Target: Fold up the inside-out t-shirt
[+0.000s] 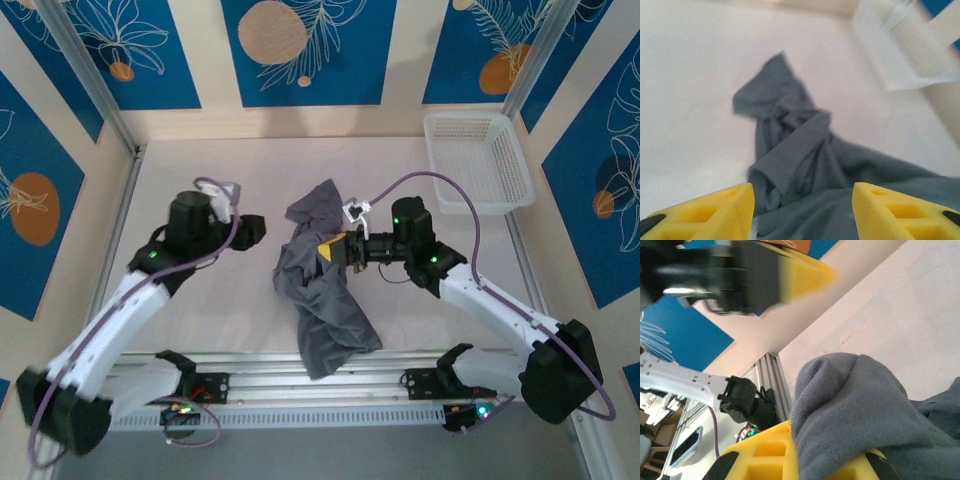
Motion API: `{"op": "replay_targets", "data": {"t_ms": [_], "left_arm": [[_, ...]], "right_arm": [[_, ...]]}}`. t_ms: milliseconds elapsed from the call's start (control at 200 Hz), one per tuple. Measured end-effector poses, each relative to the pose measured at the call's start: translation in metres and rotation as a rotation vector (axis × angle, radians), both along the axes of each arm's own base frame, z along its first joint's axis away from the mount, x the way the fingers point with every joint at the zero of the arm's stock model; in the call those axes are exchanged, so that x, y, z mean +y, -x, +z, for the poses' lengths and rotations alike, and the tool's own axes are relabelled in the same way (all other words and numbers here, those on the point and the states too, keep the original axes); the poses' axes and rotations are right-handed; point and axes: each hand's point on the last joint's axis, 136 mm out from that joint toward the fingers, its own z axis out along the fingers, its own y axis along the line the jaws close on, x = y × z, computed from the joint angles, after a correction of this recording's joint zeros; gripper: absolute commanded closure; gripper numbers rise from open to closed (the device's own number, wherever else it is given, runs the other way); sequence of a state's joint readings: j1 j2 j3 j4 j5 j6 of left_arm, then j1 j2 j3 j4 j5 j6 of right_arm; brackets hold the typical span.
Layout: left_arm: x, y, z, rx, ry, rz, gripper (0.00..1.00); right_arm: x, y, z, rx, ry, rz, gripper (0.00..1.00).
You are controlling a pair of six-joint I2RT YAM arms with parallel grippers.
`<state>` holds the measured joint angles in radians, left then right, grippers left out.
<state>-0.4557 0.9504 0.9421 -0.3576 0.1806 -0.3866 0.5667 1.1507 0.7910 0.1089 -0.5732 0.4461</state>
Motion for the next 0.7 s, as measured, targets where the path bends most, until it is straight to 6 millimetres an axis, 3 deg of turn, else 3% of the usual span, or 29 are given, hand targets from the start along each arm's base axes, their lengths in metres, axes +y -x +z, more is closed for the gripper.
{"op": "replay_targets", "data": {"t_ms": [80, 165, 240, 355, 440, 515, 565, 635, 700], "left_arm": [[-0.019, 0.034, 0.026, -0.103, 0.060, -0.112, 0.46], [-0.048, 0.060, 0.023, -0.112, 0.081, -0.236, 0.46], [-0.071, 0.069, 0.001, -0.061, 0.042, -0.298, 0.47], [-0.103, 0.061, -0.044, 0.031, -0.044, -0.312, 0.48], [-0.112, 0.051, -0.076, 0.096, -0.107, -0.284, 0.49], [-0.117, 0.044, -0.089, 0.112, -0.128, -0.267, 0.49], [-0.120, 0.040, -0.093, 0.119, -0.139, -0.259, 0.57], [-0.125, 0.032, -0.096, 0.132, -0.145, -0.236, 0.79], [-0.127, 0.028, -0.096, 0.134, -0.146, -0.226, 0.92]], "right_arm": [[0.000, -0.006, -0.002, 0.018, 0.009, -0.014, 1.00], [0.001, -0.009, -0.002, 0.030, 0.013, -0.023, 1.00], [0.001, -0.011, -0.003, 0.047, 0.016, -0.029, 1.00], [0.002, -0.014, -0.003, 0.081, 0.023, -0.037, 1.00], [0.003, -0.015, -0.003, 0.099, 0.027, -0.039, 1.00], [0.003, -0.015, -0.001, 0.108, 0.029, -0.040, 1.00], [0.003, -0.014, -0.002, 0.112, 0.030, -0.041, 1.00], [0.002, -0.014, -0.004, 0.122, 0.037, -0.043, 1.00], [0.001, -0.015, -0.006, 0.129, 0.047, -0.054, 1.00]]}}
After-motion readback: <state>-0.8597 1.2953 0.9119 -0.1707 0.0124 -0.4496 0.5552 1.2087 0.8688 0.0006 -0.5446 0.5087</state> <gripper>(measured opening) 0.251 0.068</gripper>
